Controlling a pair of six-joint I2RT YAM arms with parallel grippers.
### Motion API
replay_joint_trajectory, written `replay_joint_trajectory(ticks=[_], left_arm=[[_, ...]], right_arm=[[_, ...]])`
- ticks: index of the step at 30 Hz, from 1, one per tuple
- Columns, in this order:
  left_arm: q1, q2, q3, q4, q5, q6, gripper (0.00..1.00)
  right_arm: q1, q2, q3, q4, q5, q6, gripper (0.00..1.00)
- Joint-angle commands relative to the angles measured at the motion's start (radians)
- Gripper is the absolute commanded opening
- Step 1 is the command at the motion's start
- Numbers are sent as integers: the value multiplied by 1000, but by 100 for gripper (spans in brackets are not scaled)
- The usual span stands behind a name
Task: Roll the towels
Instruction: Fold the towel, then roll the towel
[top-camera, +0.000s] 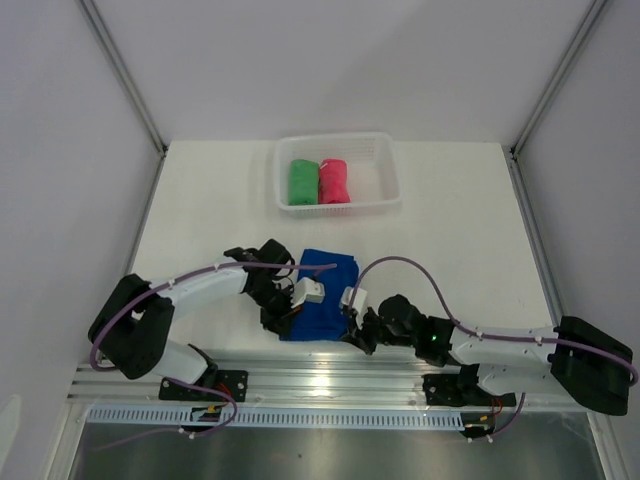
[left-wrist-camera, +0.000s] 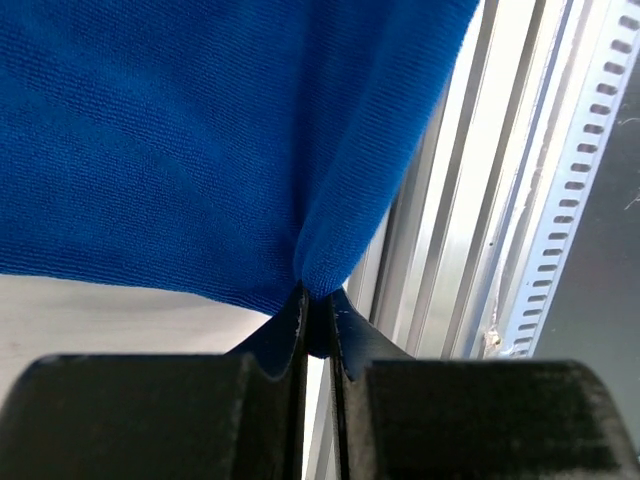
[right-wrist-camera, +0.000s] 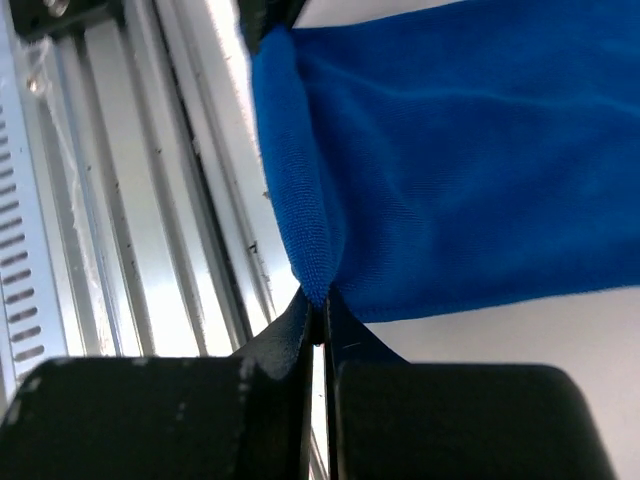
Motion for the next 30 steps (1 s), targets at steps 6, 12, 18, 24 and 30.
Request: replay_joint_trajectory(ticks=[6, 12, 18, 24, 30], left_arm=[[65, 56, 85, 5, 64, -16, 14], [111, 111, 111, 56, 47, -76, 11], [124, 154, 148, 83, 42, -124, 22], [136, 158, 165, 33, 120, -63, 41], [136, 194, 160, 46, 128, -91, 40]], right_arm=[[-251, 45, 70, -54, -283, 88, 0], [-344, 142, 90, -56, -346, 130, 0], [-367, 205, 93, -28, -345, 168, 0], [-415, 231, 53, 72, -388, 246, 0], [-423, 251, 64, 81, -388, 242, 0]])
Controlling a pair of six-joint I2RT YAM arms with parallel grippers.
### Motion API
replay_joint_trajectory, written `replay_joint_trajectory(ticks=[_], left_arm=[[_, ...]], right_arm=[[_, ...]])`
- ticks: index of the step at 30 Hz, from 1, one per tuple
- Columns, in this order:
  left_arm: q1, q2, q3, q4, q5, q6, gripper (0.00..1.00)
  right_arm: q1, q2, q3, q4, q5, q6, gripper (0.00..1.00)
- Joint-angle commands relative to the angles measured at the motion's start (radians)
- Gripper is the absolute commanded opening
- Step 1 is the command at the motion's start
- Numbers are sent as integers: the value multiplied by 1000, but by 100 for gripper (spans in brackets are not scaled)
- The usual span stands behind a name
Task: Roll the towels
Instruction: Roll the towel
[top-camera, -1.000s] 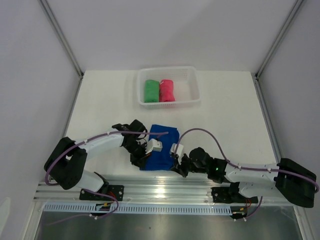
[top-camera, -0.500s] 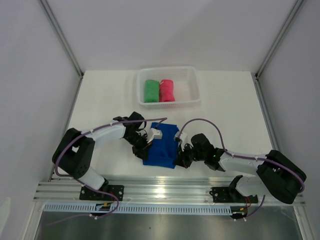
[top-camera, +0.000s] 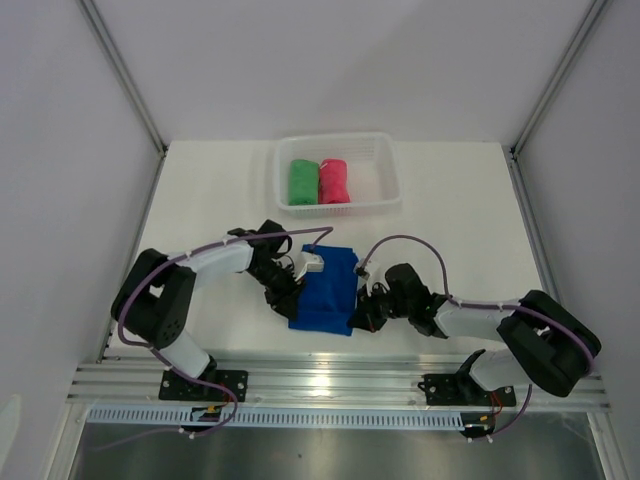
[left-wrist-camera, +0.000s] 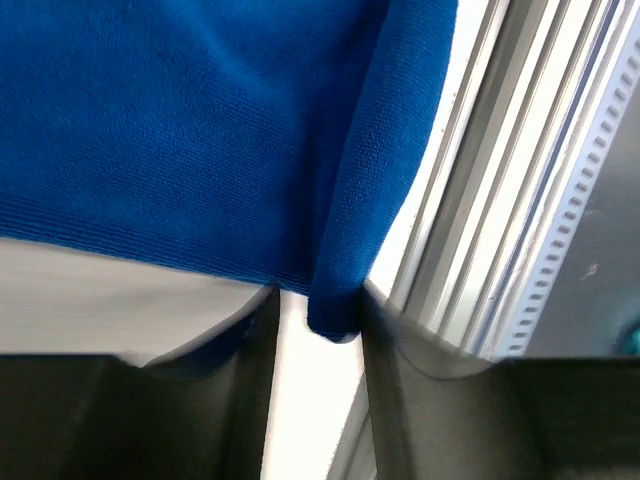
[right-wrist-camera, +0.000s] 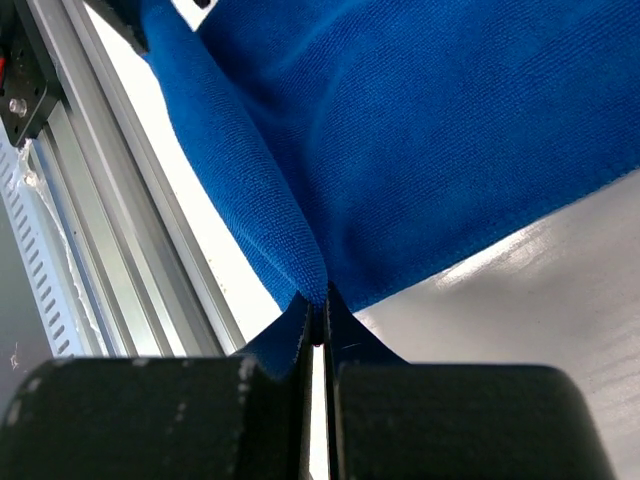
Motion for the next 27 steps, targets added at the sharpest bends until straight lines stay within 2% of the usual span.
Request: replay_joint_trajectory(ticks=[1, 3, 8, 9, 11, 12, 14, 18, 23, 27], left_arm=[[8, 30, 25, 26, 33, -15, 21], [11, 32, 29, 50, 11, -57, 1], [26, 1, 26, 160, -142, -161, 1], [26, 1, 23, 167, -194, -169, 7], [26, 9, 21, 164, -199, -164, 18], [26, 8, 20, 155, -188, -161, 30], [26, -20, 8, 148, -182, -147, 37], [28, -141, 8, 135, -193, -86, 44], [8, -305, 6, 159, -242, 47, 45], [-137, -356, -83, 225, -275, 190, 48]], right_arm=[[-8, 17, 9, 53, -14, 11, 0], [-19, 22, 17, 39, -14, 11, 0], [-59, 49, 18, 46, -40, 40, 0], [-71, 55, 24, 45, -42, 43, 0], [-79, 81, 37, 25, -45, 46, 0], [-80, 92, 55, 19, -54, 48, 0], [-85, 127, 72, 14, -71, 68, 0], [-113, 186, 122, -16, -120, 111, 0], [-142, 224, 161, -59, -128, 140, 0], [-145, 246, 178, -61, -128, 155, 0]])
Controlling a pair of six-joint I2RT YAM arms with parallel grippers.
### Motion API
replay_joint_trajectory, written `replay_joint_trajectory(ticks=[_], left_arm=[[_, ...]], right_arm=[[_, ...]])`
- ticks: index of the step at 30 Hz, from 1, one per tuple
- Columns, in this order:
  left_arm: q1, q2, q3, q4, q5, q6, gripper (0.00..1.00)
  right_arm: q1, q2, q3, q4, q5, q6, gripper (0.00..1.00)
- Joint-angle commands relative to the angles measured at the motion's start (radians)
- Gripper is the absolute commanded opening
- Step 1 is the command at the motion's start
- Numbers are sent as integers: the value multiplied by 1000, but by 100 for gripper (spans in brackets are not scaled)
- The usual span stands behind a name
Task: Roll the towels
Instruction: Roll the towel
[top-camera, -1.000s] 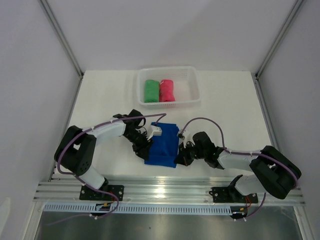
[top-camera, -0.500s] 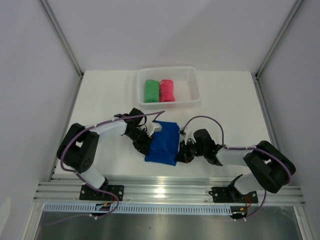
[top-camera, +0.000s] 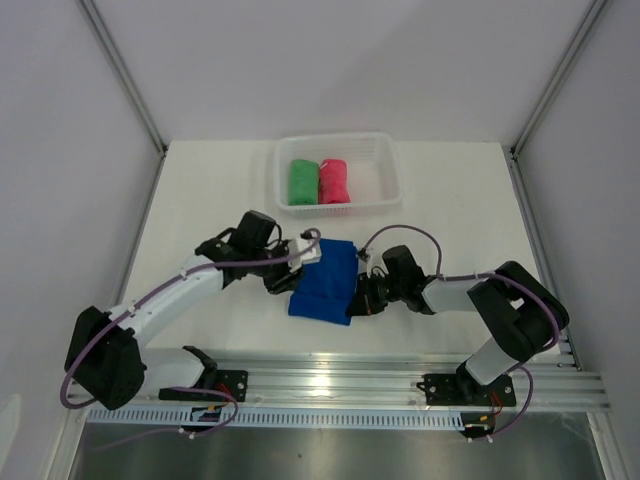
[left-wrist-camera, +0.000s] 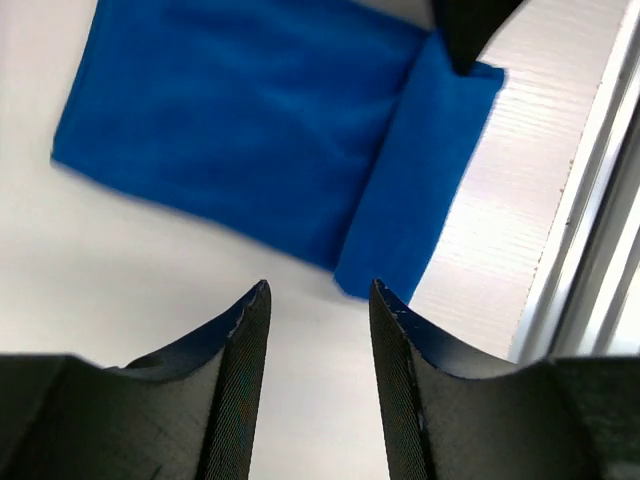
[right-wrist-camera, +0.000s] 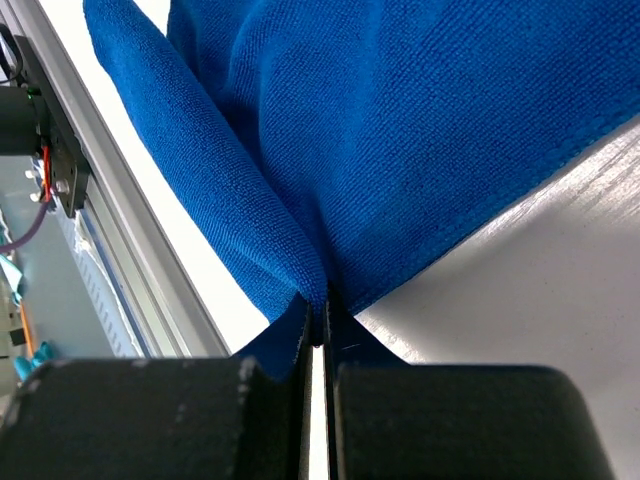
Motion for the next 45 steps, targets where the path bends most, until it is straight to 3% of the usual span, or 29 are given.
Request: replay_joint_trajectory(ticks=[1, 6, 15, 20, 23, 26, 27, 29, 31, 37, 41, 45], left_arm=[[-137, -10, -85, 101, -103, 171, 48], [-289, -1, -197, 214, -200, 281, 49], [-303, 59, -255, 306, -335, 389, 53], [-303, 93, -266, 277, -317, 413, 54], [-304, 148, -246, 226, -312, 415, 54], [-301, 195, -224, 188, -309, 412, 54], [-300, 203, -220, 180, -309, 413, 53], [-295, 228, -212, 169, -309, 409, 46], [-290, 240, -200, 168, -308, 407, 43], [-278, 246, -178, 134, -285, 350, 14], [-217, 219, -125, 64, -144, 301, 6], [-136, 215, -57, -71, 28, 295, 5]], right_arm=[[-7, 29, 39, -26, 13, 20, 0], [-6, 26, 49, -49, 23, 16, 0], [4, -12, 55, -84, 41, -30, 0], [4, -25, 54, -86, 38, -49, 0], [5, -29, 59, -90, 39, -63, 5], [7, -58, 60, -106, 53, -93, 17], [7, -74, 60, -122, 62, -105, 26], [11, -135, 56, -150, 94, -147, 37], [14, -219, 46, -164, 125, -188, 41], [23, -443, -41, -188, 225, -288, 45], [72, -598, -133, -101, 274, -361, 45], [249, -678, -236, 34, 412, -555, 47]])
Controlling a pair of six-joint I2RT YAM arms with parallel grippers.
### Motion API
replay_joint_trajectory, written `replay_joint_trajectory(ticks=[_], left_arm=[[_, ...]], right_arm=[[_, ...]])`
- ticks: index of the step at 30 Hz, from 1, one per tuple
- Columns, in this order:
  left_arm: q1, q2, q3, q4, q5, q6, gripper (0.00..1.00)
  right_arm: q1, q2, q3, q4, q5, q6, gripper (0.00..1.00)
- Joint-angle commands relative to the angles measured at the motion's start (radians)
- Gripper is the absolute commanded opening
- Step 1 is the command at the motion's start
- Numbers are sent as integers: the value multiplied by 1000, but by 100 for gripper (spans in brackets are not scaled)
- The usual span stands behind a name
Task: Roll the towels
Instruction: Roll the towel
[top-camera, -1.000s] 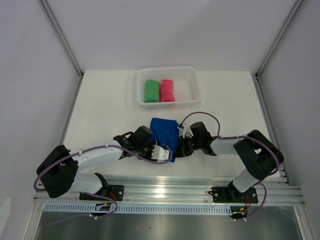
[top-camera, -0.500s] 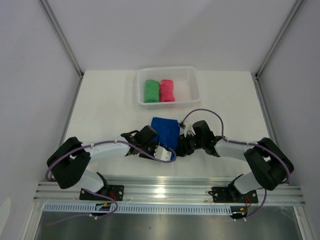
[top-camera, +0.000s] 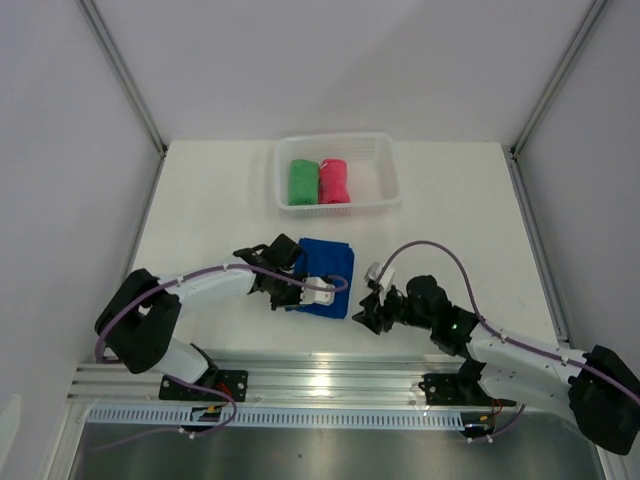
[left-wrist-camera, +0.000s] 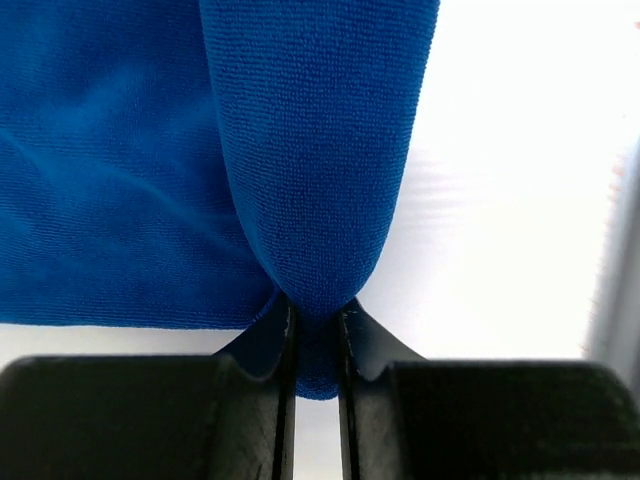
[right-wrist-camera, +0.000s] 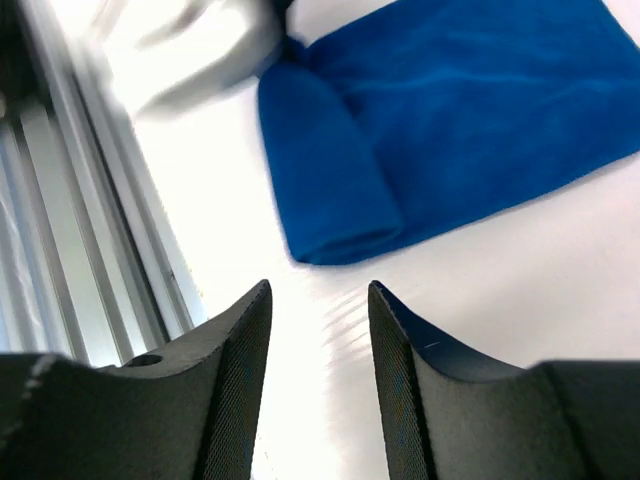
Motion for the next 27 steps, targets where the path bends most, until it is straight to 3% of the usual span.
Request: replay_joint_trajectory(ticks=[1, 12, 22, 27], left_arm=[[63, 9, 71, -206, 210, -37, 6], [85, 101, 135, -313, 292, -9, 11], [98, 120, 155, -334, 299, -1, 16], [106, 126, 149, -339, 304, 5, 18]], right_arm=[[160, -54, -95, 169, 169, -224, 48], [291, 126, -20, 319, 270, -468, 58], [289, 322, 3, 441, 114, -451, 60], [288, 420, -3, 482, 129, -417, 59]])
